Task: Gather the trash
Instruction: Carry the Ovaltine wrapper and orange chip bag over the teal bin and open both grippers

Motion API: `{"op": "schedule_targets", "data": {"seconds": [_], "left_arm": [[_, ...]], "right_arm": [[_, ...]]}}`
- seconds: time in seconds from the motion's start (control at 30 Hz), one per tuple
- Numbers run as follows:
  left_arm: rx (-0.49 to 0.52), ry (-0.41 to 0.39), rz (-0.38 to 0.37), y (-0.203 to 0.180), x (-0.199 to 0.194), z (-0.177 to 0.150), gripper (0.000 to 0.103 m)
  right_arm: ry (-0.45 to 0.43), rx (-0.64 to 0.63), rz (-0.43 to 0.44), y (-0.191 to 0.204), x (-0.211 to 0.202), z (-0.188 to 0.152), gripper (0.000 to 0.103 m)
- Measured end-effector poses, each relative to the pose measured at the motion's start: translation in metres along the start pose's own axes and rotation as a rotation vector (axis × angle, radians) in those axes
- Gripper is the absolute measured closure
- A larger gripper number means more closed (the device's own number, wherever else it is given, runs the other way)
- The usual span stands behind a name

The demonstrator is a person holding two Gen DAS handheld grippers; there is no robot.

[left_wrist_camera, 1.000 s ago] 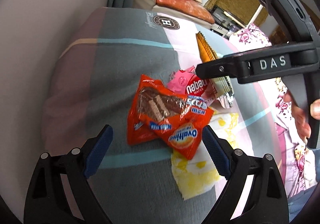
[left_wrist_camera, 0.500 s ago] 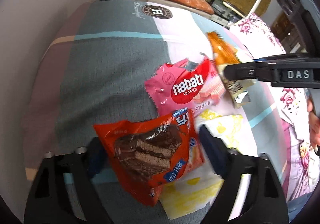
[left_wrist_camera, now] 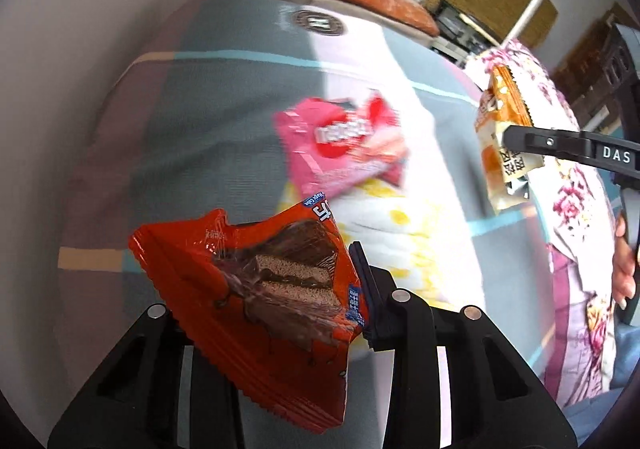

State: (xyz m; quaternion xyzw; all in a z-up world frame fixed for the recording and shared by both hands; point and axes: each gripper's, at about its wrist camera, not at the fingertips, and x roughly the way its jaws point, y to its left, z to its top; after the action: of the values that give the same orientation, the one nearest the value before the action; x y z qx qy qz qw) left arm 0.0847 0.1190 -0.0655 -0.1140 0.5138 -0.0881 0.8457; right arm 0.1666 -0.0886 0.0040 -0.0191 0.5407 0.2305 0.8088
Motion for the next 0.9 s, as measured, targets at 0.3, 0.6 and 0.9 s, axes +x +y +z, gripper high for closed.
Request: {"op": "schedule_targets", "data": {"seconds": [0.3,0.6,0.9], "left_arm": [[0.122,0.008,-0.046,-0.071,0.007,0.007,0.068],[0.267,0.05,-0.074,-0.154,0.031,0.013,0.068],[0.381,0.081,-0.091,-0.235,0.057,0.011,0.068]], "right_arm": [[-0.07,0.109,0.024,-0.051,-0.041,-0.038,0.079],[-0.158,0.252,0.017,-0.114,-0.077,-0.08,0.079],[-0.225,0.379,0.016,-0.182,-0.101,-0.122,0.078]]}}
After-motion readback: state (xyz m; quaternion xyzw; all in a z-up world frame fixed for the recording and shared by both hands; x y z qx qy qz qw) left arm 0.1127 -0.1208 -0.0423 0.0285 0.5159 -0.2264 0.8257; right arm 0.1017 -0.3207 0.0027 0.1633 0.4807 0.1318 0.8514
